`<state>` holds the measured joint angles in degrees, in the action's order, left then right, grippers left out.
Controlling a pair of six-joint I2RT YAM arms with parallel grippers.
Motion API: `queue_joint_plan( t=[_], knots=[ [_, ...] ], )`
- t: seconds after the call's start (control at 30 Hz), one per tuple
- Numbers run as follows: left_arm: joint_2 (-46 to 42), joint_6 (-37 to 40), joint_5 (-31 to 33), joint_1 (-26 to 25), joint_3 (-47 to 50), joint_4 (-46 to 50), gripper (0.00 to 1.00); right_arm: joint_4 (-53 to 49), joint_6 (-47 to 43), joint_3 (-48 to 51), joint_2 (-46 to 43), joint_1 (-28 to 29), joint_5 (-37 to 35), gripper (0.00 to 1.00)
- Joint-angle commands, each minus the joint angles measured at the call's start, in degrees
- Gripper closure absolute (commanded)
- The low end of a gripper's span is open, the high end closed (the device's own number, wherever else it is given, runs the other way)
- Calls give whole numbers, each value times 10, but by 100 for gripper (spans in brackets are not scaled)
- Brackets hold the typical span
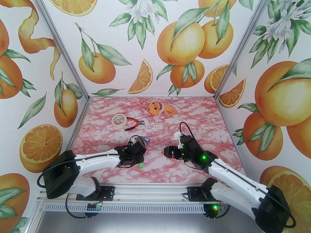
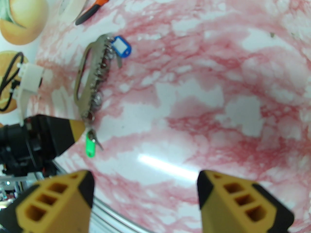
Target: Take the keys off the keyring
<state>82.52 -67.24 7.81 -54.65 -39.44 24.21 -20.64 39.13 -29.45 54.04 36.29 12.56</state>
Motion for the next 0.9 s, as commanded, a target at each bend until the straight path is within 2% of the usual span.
queue_joint_plan(
  t=[0.0,0.6,0.87],
  knots=[
    [7,-27,23,2,-9,-2,75,18,-1,12,-12,-4,5,26],
    [2,-34,23,6,0,-16,91,33,-14,24,-20,-7,4,26],
    [-52,-44,17,16,-25,2,96,87,-73,12,-35,-7,63,27]
  ],
)
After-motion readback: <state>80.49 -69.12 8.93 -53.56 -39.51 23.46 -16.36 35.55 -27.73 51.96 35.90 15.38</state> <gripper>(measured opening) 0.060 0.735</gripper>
